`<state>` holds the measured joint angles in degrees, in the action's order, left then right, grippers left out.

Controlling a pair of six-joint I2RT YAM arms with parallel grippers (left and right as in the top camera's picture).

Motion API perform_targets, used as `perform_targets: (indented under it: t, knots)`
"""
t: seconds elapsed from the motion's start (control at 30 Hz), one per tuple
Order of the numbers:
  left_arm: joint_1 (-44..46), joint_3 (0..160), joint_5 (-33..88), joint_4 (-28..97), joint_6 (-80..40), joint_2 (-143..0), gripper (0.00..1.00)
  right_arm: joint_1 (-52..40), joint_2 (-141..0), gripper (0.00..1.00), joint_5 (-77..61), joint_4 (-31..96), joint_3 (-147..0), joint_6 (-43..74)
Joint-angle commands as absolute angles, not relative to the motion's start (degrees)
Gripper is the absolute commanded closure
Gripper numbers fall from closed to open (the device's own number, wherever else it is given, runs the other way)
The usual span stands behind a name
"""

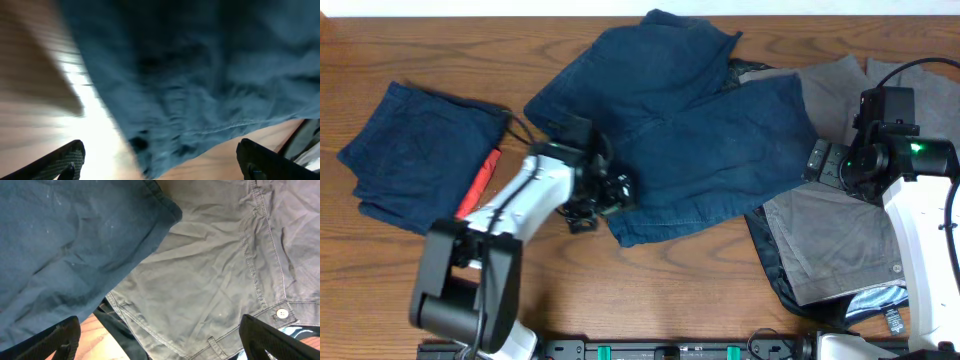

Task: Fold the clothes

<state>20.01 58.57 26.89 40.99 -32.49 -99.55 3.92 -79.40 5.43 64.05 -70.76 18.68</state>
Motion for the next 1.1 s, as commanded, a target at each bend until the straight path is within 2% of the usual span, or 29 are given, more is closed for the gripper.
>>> perform_targets:
  t: [0.0, 0.07, 0.1, 0.13, 0.17, 0.2, 0.4, 0.57, 0.63, 0.73, 0.83, 0.87, 1.07]
  knots:
    - [24.12, 58.15, 26.98, 39.2, -38.2, -101.01, 0.02, 4.23, -79.18, 0.01, 6.24, 64.14, -71.11, 19.03]
    - [25.82, 58.15, 24.71, 38.37, -40.77, -101.91, 0.25, 4.23, -79.18, 0.01, 6.24, 64.31, -71.11, 19.05]
    - [26.41, 58.15, 23.4, 38.22, -41.69, -102.32, 0.42, 4.23, -79.18, 0.01, 6.24, 64.36, -71.11, 19.05]
    - [26.76, 58.15, 22.55, 38.28, -42.22, -102.63, 0.64, 4.23, -79.18, 0.01, 6.24, 64.36, -71.11, 19.03]
    - [26.83, 58.15, 22.44, 38.48, -42.33, -102.69, 0.81, 4.23, -79.18, 0.01, 6.24, 64.38, -71.11, 19.03]
    - [26.83, 58.15, 22.46, 38.92, -42.3, -102.69, 0.94, 4.23, -79.18, 0.01, 6.24, 64.47, -71.11, 19.03]
    - [23.14, 58.24, 20.27, 48.93, -37.32, -100.33, 0.94, 4.23, -79.18, 0.01, 7.38, 65.52, -71.09, 19.03]
    - [10.85, 58.39, 5.65, 62.37, -33.67, -93.1, 0.94, 4.23, -79.44, 0.01, 7.27, 65.78, -71.07, 17.45]
    - [5.17, 58.39, 4.64, 63.88, -31.35, -89.67, 0.94, 4.21, -79.77, 0.1, 6.63, 65.58, -71.07, 16.69]
    - [-2.79, 58.39, 7.14, 64.18, -30.57, -84.49, 0.94, 4.1, -80.71, 0.31, -2.63, 63.29, -71.02, 9.39]
    - [-6.09, 58.39, 10.15, 63.77, -28.86, -81.62, 0.94, 3.86, -82.67, 0.87, -12.69, 60.18, -71.02, 5.21]
    - [-6.2, 58.39, 10.33, 63.79, -28.86, -81.21, 0.94, 3.6, -83.61, 0.99, -13.98, 58.92, -71.02, 5.23]
    - [-2.57, 58.3, 11.14, 63.86, -28.69, -81.54, 0.94, 0.95, -92.64, 0.98, -17.72, 47.51, -71.02, 4.47]
